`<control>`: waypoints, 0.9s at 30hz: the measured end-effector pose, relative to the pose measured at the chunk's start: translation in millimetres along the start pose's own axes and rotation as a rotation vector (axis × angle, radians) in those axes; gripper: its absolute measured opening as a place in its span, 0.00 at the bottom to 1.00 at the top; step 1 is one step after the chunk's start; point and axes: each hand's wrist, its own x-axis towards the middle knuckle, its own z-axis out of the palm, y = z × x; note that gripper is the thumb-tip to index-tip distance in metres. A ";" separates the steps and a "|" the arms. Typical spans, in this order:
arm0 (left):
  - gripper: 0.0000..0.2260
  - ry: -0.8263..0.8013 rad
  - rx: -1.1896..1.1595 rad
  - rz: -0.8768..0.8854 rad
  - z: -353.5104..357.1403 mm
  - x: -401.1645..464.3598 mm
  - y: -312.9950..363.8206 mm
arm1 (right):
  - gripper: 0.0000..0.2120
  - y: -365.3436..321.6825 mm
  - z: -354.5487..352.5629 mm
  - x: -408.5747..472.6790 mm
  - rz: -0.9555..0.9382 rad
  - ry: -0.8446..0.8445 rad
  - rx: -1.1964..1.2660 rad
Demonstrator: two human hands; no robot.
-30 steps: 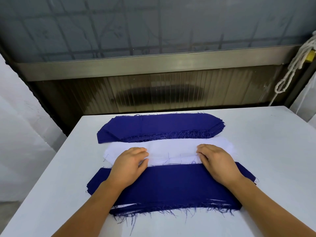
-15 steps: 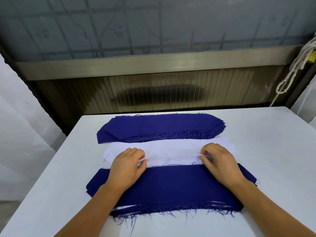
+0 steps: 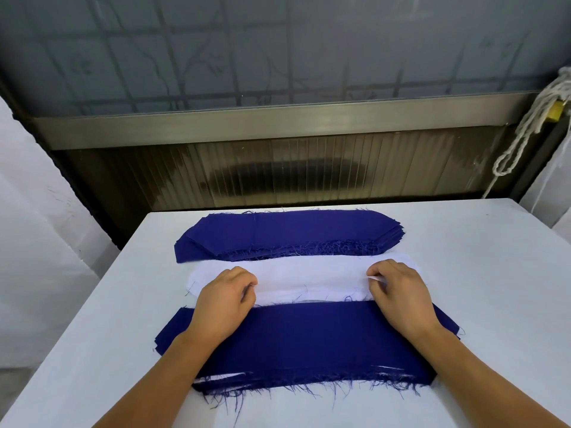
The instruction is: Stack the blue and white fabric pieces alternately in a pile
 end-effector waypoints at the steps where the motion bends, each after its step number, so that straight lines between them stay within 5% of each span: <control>1: 0.05 -0.008 -0.017 -0.003 -3.7 1.6 -1.3 | 0.07 -0.1 -2.4 1.3 0.006 -0.017 0.000; 10: 0.06 -0.022 -0.003 0.100 -67.7 12.9 -12.9 | 0.06 -24.3 -62.7 23.8 0.007 -0.302 0.118; 16: 0.13 0.141 0.033 0.235 -85.6 -27.3 -7.5 | 0.08 -31.8 -70.5 -17.9 -0.300 0.036 0.089; 22: 0.13 0.057 -0.063 0.332 -44.7 -97.2 -27.3 | 0.20 -2.8 -39.9 -86.5 -0.457 -0.071 0.015; 27: 0.13 0.024 -0.092 0.279 -36.7 -106.9 -30.2 | 0.13 -0.7 -38.5 -86.3 -0.413 -0.043 -0.001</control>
